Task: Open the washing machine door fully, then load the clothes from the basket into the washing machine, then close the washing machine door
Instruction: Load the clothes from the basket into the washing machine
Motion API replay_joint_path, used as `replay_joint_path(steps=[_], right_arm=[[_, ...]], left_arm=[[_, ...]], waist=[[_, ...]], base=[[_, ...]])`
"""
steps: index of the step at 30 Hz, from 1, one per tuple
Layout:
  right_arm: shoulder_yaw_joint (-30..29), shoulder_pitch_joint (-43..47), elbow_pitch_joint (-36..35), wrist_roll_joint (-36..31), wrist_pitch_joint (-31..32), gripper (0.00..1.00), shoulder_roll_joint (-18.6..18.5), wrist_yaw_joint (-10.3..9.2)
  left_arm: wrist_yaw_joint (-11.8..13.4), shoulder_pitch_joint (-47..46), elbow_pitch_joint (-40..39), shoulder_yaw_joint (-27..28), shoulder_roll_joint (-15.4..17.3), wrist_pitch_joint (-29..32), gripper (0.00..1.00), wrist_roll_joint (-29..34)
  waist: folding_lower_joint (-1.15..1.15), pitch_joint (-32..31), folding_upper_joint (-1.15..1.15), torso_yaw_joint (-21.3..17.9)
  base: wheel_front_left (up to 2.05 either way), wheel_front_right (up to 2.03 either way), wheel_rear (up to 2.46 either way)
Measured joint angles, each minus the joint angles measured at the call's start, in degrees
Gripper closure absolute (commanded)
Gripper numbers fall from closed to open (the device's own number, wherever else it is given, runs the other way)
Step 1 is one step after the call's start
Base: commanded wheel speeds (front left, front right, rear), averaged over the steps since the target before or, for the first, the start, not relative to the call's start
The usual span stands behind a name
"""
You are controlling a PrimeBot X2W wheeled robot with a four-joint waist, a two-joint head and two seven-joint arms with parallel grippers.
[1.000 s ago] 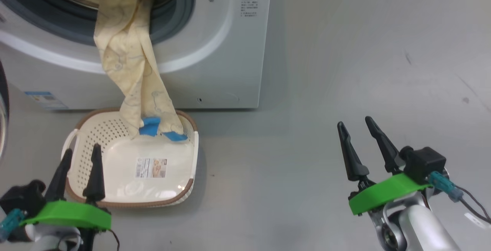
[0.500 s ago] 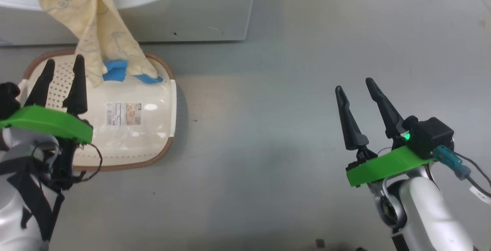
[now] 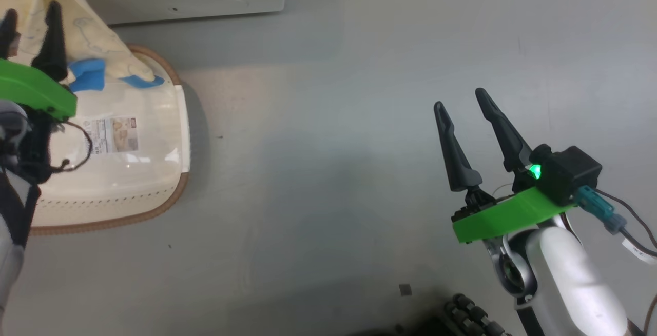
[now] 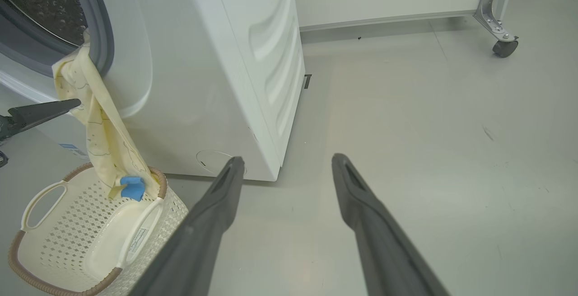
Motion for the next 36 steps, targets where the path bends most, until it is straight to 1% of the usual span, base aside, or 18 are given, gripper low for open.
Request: replay_joint_path(steps=[6,12,19,26,36], right_arm=[[0.9,-0.3,-0.7,1.0,0.0,0.00,0.0,0.00],[1.3,-0.5,-1.4,1.6,0.0,0.00,0.0,0.00],[1.6,-1.1,-1.8,2.1,0.0,0.00,0.0,0.00],[2.0,-1.1,-2.0,2.5,0.0,0.00,0.0,0.00],[2.3,-1.2,-2.1,2.5,0.0,0.00,0.0,0.00]], left_arm=[[-0.1,-7.0,8.1,-0.2,0.1,0.6,0.00,0.0],[-0.2,-11.0,12.9,-0.6,-0.1,1.6,0.00,-1.0],[-0.2,-14.3,18.1,-0.6,-0.3,1.8,0.00,-1.4],[-0.2,-15.7,19.4,-0.8,-0.8,1.8,0.00,-3.0],[-0.2,-17.5,19.4,-2.2,-0.4,1.8,0.00,-5.2]], waist=[[0.00,1.9,0.00,-2.3],[0.00,3.4,0.00,-4.0],[0.00,4.5,0.00,-4.7],[-0.01,5.2,0.00,-4.9],[0.00,5.8,0.00,-5.0]], base=[[0.00,0.00,0.00],[0.00,0.00,0.00],[0.00,0.00,0.00],[0.00,0.00,0.00],[0.00,0.00,0.00]])
